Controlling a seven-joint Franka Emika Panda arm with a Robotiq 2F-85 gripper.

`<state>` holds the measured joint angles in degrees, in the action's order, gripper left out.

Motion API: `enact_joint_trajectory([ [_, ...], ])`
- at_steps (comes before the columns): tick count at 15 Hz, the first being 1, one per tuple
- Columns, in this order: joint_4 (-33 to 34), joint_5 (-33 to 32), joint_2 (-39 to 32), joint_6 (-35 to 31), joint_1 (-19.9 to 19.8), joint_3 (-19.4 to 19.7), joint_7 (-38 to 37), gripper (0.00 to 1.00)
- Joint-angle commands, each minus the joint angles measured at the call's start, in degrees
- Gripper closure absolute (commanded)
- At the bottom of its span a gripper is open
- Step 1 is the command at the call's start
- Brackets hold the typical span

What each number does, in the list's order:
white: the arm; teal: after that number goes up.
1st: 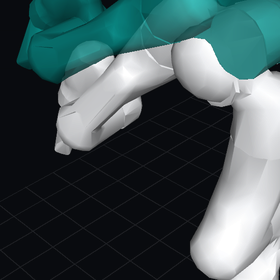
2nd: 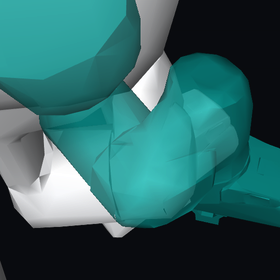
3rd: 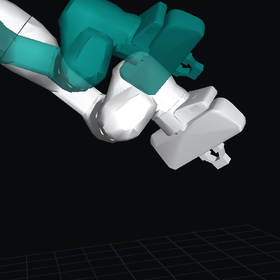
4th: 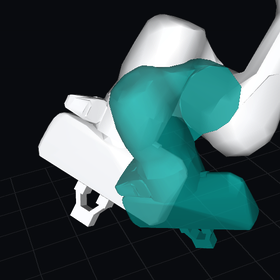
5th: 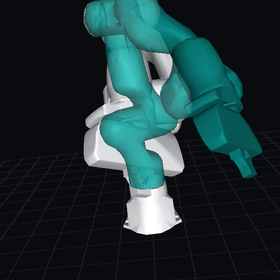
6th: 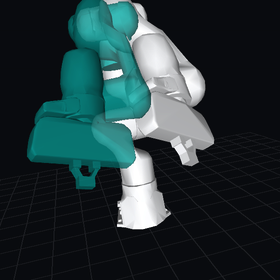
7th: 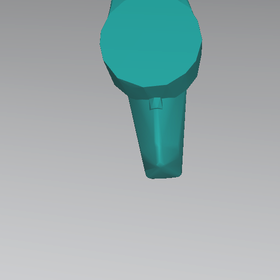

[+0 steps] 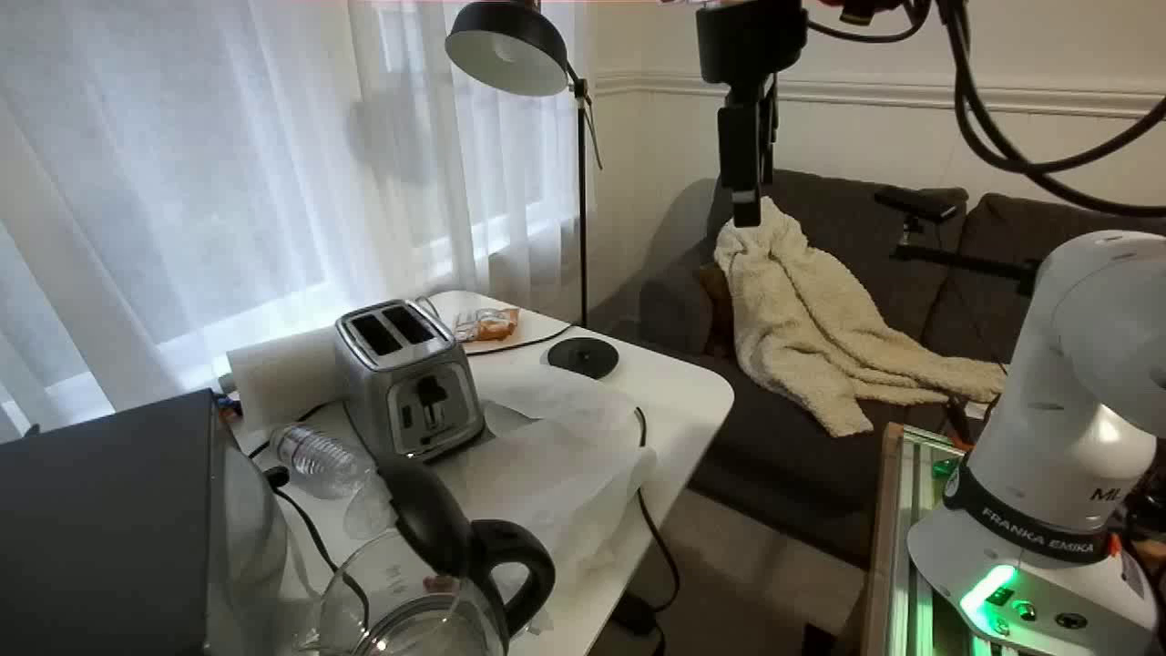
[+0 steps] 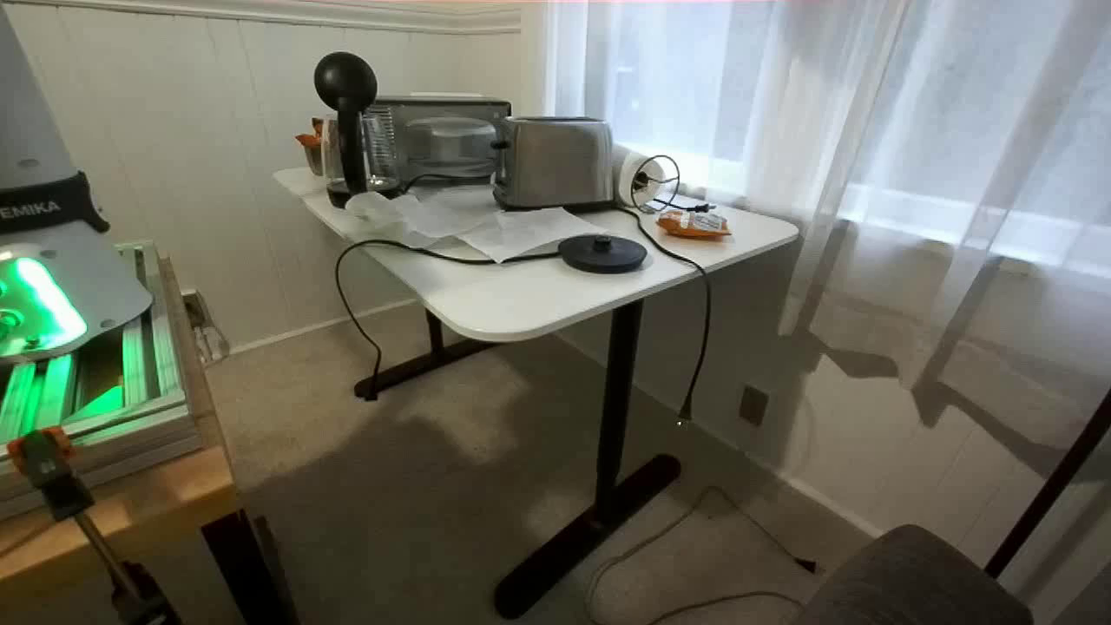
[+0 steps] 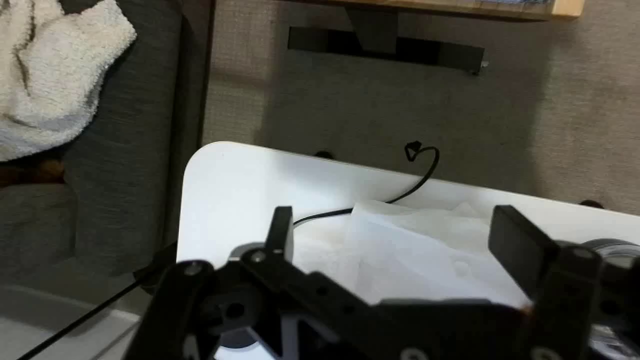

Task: Move the black kettle electric base to the left

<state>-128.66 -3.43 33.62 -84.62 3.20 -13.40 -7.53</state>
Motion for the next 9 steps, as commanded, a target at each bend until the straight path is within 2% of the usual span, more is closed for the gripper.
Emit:
enact_joint_trajectory([
  [1,0.2,-0.5,-0.3,0.2,1.5,1.1,-0.7,0.00],
  [5,0.2,-0.5,-0.3,0.2,1.5,1.1,-0.7,0.00],
  [9,0.3,0.0,-3.1,-5.4,-1.5,4.2,-4.8,0.00],
])
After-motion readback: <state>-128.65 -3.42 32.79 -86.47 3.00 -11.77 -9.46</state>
